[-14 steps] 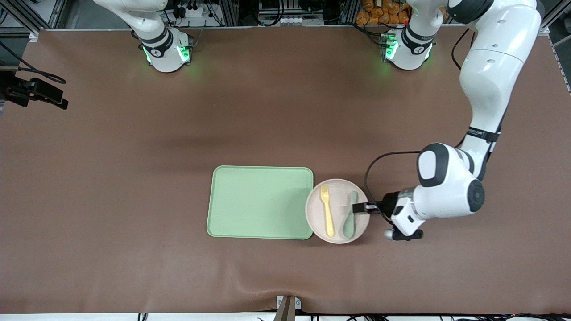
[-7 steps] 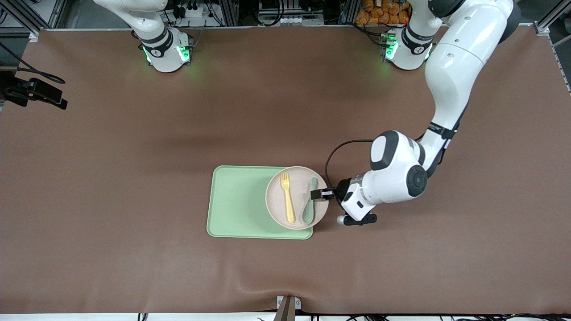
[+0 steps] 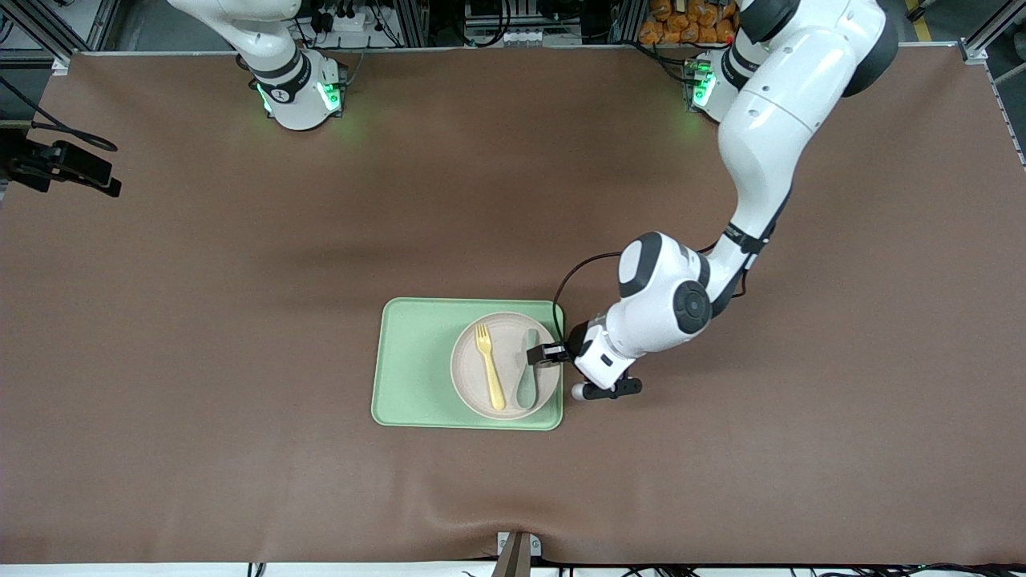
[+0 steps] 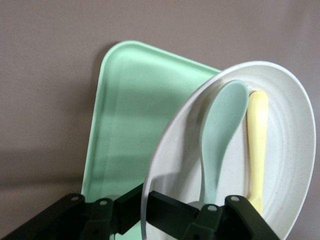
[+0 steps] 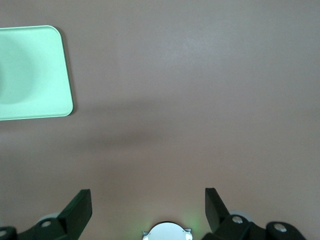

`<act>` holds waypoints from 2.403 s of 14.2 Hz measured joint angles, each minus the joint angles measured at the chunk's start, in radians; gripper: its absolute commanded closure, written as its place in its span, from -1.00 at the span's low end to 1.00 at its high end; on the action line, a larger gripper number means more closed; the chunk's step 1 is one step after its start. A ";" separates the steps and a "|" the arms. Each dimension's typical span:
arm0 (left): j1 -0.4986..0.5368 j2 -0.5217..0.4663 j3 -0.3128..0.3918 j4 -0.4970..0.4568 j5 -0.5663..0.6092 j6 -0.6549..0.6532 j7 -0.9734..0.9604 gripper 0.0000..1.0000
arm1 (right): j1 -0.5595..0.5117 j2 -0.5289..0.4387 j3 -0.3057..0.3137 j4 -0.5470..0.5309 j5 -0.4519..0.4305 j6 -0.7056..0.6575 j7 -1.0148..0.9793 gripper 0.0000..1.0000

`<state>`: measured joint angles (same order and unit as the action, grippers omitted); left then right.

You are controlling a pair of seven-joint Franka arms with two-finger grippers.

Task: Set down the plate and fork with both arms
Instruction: 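Carry the plate with the left gripper onto the green tray, then release the plate and withdraw the left gripper while the right gripper approaches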

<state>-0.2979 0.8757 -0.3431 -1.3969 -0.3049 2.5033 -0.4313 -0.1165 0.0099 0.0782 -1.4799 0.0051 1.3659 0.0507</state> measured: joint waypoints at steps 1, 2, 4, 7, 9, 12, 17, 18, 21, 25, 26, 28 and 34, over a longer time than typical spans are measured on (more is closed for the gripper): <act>-0.021 0.007 0.015 0.002 0.000 0.015 -0.004 1.00 | 0.000 0.000 0.000 0.000 0.000 0.000 0.000 -1.00; -0.034 0.015 0.022 0.004 0.000 0.031 -0.004 1.00 | 0.000 0.000 0.000 -0.001 0.000 0.000 0.000 -1.00; -0.044 0.031 0.024 0.012 0.000 0.062 -0.004 1.00 | -0.001 0.000 0.000 -0.001 0.000 0.000 0.000 -1.00; -0.054 0.053 0.025 0.024 0.000 0.087 -0.001 1.00 | -0.008 0.000 -0.002 -0.003 0.000 0.000 0.000 -1.00; -0.069 0.063 0.032 0.030 0.000 0.093 0.000 1.00 | -0.010 0.000 -0.003 -0.004 0.000 0.000 0.000 -1.00; -0.110 0.075 0.065 0.037 0.000 0.101 0.000 1.00 | -0.010 0.000 -0.003 -0.005 0.000 0.000 0.000 -1.00; -0.132 0.100 0.075 0.039 0.000 0.131 0.000 1.00 | -0.010 0.018 0.001 -0.009 0.000 0.000 0.000 -1.00; -0.139 0.106 0.077 0.039 0.000 0.143 0.000 1.00 | -0.009 0.022 0.003 -0.009 0.000 0.000 0.000 -1.00; -0.176 0.119 0.101 0.040 0.000 0.168 -0.001 0.24 | -0.009 0.024 0.004 -0.008 0.000 0.000 0.000 -1.00; -0.184 0.120 0.108 0.057 0.000 0.175 -0.003 -1.00 | 0.016 0.024 0.008 -0.004 0.001 0.001 0.000 -1.00; -0.184 0.120 0.109 0.063 0.000 0.175 -0.002 -1.00 | 0.029 0.023 0.010 -0.002 0.001 0.002 0.000 -1.00; -0.183 0.113 0.112 0.074 0.000 0.178 -0.002 -1.00 | 0.051 0.025 0.012 0.000 0.001 0.004 0.000 -1.00; -0.150 0.010 0.120 0.077 0.000 0.113 -0.003 -1.00 | 0.143 0.116 0.017 -0.004 0.020 0.166 0.001 -1.00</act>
<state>-0.4477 0.8854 -0.2232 -1.3197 -0.3049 2.6161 -0.4339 0.0266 0.1256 0.0950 -1.4839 0.0248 1.5320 0.0514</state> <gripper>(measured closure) 0.000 0.000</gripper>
